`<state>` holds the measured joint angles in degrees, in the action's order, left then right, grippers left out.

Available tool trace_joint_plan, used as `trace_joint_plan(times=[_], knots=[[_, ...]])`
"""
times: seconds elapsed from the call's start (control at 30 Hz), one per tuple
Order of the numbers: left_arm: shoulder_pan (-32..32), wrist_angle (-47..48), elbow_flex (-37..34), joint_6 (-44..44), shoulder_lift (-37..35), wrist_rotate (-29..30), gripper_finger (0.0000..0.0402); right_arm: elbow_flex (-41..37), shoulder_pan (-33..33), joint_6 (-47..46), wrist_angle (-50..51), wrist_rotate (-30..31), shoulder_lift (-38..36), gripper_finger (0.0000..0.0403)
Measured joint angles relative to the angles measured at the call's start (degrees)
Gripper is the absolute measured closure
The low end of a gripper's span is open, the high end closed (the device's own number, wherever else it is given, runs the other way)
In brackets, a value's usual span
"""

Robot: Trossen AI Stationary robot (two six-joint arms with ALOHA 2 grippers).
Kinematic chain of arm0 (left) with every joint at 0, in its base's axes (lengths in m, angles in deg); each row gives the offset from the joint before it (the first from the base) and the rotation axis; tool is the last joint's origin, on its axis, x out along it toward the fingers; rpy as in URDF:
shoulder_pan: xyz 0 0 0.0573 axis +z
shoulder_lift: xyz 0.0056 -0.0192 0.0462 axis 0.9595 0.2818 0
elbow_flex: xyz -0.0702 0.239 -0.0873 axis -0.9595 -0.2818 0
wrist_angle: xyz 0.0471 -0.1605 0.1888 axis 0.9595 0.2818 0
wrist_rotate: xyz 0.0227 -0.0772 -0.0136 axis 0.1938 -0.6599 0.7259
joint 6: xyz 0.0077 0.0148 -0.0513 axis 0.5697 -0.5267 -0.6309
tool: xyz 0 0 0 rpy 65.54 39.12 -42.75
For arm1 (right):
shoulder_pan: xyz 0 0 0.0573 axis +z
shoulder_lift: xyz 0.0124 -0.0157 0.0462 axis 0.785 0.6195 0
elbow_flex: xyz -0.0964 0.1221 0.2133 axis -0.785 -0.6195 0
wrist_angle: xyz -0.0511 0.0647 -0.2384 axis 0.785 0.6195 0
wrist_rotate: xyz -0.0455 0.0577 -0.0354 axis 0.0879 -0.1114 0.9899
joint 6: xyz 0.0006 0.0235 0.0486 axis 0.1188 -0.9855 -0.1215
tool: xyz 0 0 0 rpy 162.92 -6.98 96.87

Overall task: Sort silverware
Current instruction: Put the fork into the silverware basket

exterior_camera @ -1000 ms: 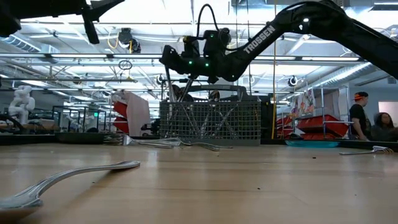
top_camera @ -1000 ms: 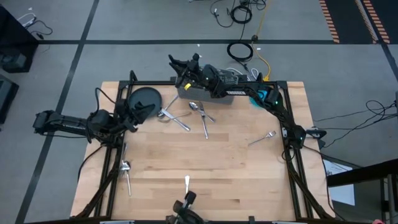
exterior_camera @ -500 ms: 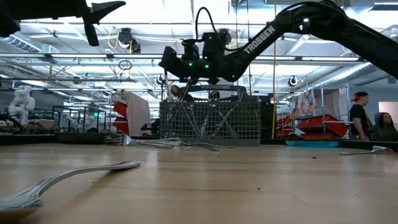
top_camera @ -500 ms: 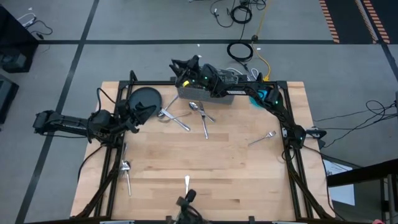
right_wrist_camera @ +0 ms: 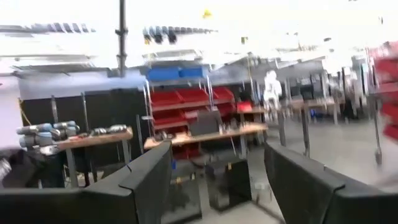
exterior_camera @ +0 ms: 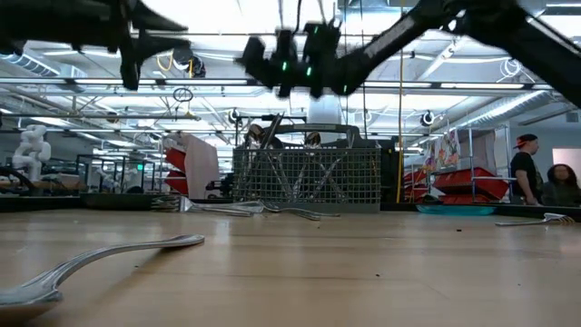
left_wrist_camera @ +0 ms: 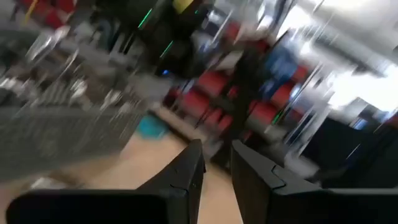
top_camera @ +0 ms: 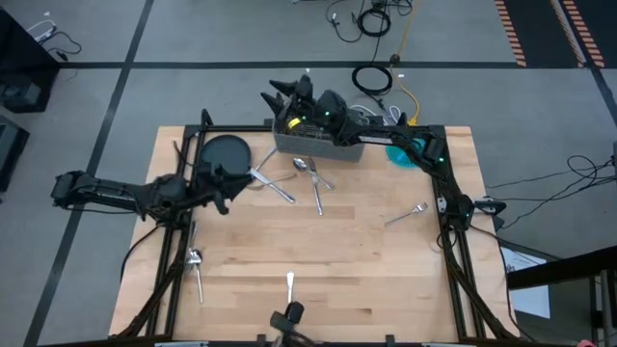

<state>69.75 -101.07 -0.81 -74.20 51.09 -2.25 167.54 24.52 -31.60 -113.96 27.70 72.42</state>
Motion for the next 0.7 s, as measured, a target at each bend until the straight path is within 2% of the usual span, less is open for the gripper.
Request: trace_joint_plan(times=[0.17, 0.27, 0.37, 0.43, 0.53, 0.7], knots=[[0.00, 9.21, 0.00, 2.61, 0.87, 0.02, 0.0315, 0.03, 1.18, 7.44, 12.13, -2.36, -9.50, 0.0161], [0.00, 12.89, 0.39, 5.83, 2.83, 1.10, 0.0315, 0.00, 2.13, 13.12, 24.62, -5.34, -17.66, 0.0161], [0.08, 17.41, 2.29, 8.89, 6.97, 3.59, 0.0315, 0.08, 4.22, 21.19, 40.38, -5.71, -27.52, 0.0161], [0.15, 20.83, 3.63, 10.83, 10.81, 5.77, 0.0315, 0.11, 6.13, 25.84, 51.68, -4.15, -34.02, 0.0162], [0.94, 25.23, 4.97, 13.34, 17.50, 7.59, 0.0315, 0.11, 9.81, 29.02, 68.40, 1.39, -42.61, 0.0171], [5.58, 26.76, 5.33, 13.59, 27.87, 7.53, 0.0315, 0.11, 16.20, 23.34, 90.20, 9.67, -53.22, 0.0189]])
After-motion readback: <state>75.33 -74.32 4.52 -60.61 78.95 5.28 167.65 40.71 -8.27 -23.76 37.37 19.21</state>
